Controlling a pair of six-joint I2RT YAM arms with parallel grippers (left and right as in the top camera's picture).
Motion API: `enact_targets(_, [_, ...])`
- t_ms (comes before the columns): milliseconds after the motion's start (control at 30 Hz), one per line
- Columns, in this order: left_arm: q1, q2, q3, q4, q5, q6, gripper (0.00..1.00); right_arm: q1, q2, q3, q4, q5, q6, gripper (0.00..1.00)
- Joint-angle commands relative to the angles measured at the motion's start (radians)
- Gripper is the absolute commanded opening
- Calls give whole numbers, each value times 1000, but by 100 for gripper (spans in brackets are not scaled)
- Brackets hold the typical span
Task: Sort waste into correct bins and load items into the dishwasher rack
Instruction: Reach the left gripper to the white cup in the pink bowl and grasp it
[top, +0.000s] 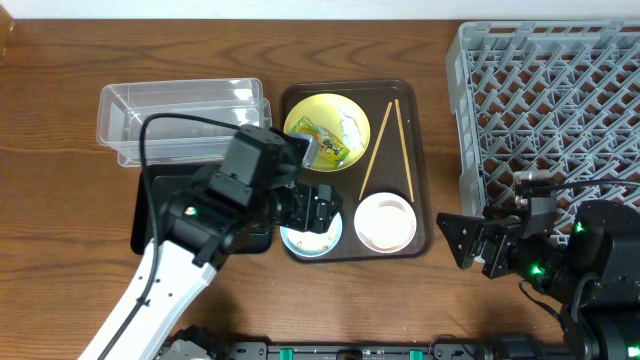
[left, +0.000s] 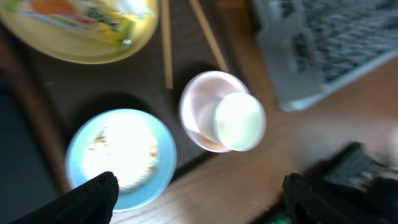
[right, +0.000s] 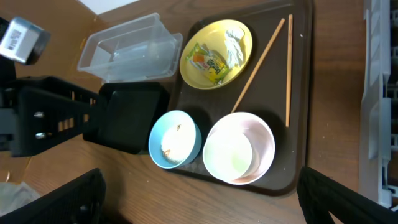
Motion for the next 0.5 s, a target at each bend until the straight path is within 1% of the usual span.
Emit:
enact_targets(0, [-38, 34, 14, 25, -150, -49, 87, -21, 16, 19, -6, 4, 21, 96])
enact_targets(100, [-51, 65, 14, 54, -224, -49, 87, -21, 23, 19, -2, 4, 22, 97])
enact_targets(167, [-51, 87, 14, 71, -240, -49, 87, -21, 28, 19, 2, 4, 22, 97])
enact_targets(333, [-72, 105, 15, 85, -99, -57, 84, -21, 39, 19, 3, 4, 21, 97])
enact_targets(467, [-143, 120, 15, 56, -102, -57, 82, -21, 39, 19, 6, 4, 21, 98])
